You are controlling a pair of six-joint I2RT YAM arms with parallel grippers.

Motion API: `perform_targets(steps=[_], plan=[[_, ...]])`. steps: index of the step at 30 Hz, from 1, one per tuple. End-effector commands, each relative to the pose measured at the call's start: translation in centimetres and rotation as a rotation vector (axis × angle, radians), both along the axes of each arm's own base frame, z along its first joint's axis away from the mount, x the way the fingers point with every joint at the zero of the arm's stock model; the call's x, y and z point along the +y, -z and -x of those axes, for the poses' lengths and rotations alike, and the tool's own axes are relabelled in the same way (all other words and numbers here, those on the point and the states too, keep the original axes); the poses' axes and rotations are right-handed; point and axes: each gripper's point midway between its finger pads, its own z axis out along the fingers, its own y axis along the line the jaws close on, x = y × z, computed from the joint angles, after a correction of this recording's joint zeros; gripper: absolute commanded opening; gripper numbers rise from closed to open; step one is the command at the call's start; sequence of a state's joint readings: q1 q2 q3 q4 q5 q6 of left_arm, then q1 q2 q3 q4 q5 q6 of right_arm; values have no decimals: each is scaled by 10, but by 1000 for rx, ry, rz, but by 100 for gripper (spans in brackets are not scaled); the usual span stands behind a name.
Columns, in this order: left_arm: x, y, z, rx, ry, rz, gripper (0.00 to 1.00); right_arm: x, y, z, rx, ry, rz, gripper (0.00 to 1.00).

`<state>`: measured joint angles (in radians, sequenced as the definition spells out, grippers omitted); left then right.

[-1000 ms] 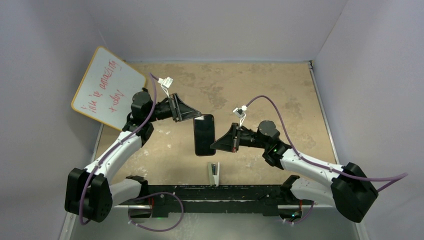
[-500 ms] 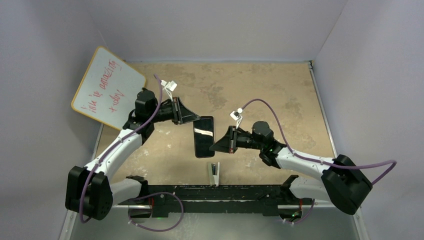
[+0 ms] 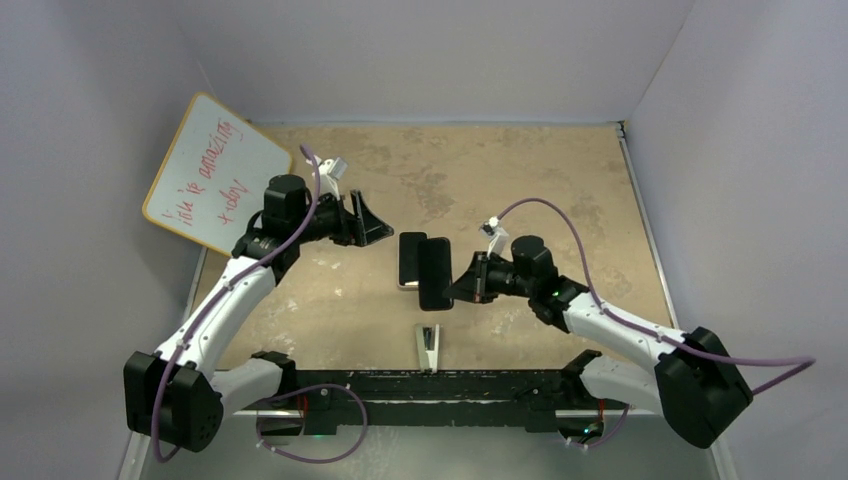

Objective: Put the phone into the phone case

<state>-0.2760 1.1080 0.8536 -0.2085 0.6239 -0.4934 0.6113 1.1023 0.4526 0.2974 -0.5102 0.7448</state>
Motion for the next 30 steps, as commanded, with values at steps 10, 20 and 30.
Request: perform_targets(steps=[10,20,30], plan=[[44,29,7,-54,-104,-266,80,-38,15,-62,96,47,124,0],[51,27,7,-76,-125,-297,79,-56,62,-82,269,130,204,28],[56,14,7,-68,-181,-291,78,-84,49,-83,260,234,361,72]])
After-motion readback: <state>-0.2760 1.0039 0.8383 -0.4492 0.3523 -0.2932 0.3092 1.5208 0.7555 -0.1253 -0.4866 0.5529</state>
